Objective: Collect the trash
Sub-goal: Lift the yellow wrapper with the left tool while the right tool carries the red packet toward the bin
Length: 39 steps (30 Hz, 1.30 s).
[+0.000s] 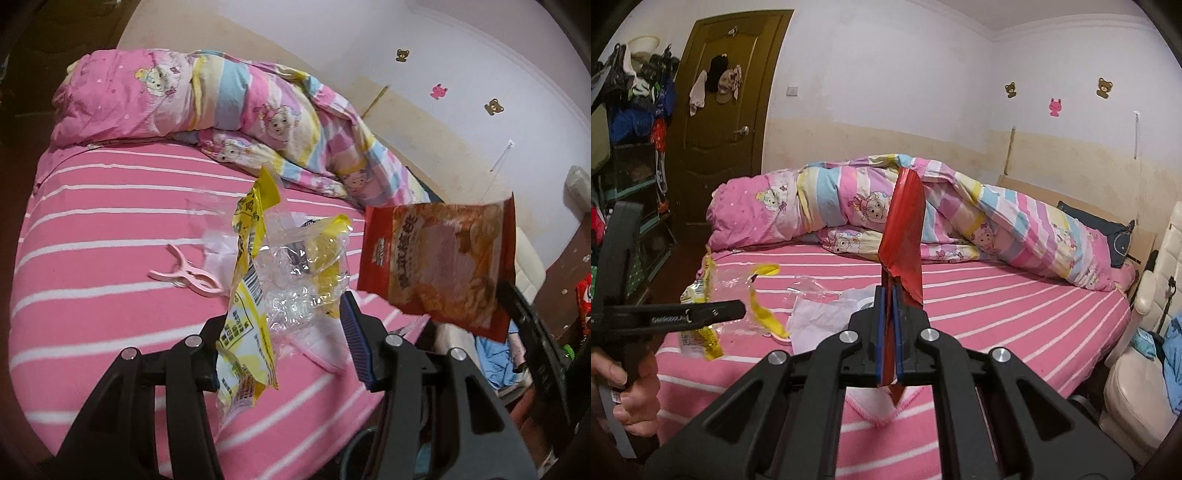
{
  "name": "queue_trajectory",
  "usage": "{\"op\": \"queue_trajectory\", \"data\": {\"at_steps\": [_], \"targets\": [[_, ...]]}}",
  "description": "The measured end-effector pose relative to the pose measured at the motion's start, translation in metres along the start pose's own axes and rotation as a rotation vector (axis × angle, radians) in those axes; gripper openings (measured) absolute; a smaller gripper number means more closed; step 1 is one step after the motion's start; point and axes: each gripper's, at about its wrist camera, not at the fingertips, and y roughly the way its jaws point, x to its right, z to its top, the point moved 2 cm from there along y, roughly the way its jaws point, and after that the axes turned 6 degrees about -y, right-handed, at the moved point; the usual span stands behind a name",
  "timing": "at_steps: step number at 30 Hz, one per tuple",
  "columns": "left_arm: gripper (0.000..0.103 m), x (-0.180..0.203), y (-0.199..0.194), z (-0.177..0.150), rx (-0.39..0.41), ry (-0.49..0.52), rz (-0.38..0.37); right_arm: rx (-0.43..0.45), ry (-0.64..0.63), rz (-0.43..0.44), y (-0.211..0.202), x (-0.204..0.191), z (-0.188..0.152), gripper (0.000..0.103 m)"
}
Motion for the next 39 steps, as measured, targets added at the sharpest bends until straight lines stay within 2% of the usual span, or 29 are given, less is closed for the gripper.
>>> {"op": "queue_trajectory", "data": {"at_steps": [5,10,20,32,39], "targets": [[0.050,0.037,-0.019,-0.022,-0.012,0.014,-0.022,0.013,0.039,-0.018,-0.049,0.019,-0.011,0.005],[0.050,0.073,-0.033,-0.064,-0.059,0.020,-0.041,0.007,0.056,-0.047,-0.096,0.037,-0.034,0.005],[0.051,0.144,-0.020,-0.135,-0.178,0.114,-0.056,-0.072,0.109,-0.092,-0.163,0.080,-0.102,0.005],[0.051,0.211,0.031,-0.208,-0.341,0.238,-0.039,-0.209,0.270,-0.171,-0.191,0.142,-0.192,0.005],[0.051,0.228,0.080,-0.267,-0.502,0.262,-0.029,-0.325,0.384,-0.219,-0.182,0.171,-0.249,0.005]]}}
